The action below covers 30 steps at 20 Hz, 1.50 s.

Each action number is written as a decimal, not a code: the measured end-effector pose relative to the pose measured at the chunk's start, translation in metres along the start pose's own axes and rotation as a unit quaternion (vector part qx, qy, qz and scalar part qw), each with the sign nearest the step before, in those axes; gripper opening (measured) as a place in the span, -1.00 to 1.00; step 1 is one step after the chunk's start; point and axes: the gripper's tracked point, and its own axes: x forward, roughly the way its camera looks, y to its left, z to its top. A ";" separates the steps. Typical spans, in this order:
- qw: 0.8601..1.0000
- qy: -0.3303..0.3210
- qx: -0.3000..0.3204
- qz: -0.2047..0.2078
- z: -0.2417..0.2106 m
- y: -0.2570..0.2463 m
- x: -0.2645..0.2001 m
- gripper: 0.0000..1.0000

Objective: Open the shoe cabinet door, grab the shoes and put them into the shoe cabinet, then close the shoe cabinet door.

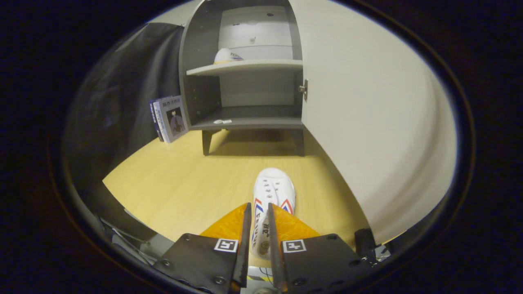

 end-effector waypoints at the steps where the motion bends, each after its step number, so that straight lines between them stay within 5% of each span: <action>1: 1.000 0.008 0.006 -0.004 -0.007 -0.002 0.005 -0.49; 7: 0.999 0.043 0.019 0.009 -0.038 0.007 0.024 -0.50; 20: 1.000 0.003 -0.004 -0.003 -0.036 0.016 0.063 -0.52; 23: 1.000 0.001 -0.011 -0.007 -0.036 0.016 0.064 -0.92; 30: 1.000 -0.001 0.010 -0.013 -0.017 0.022 0.064 -0.95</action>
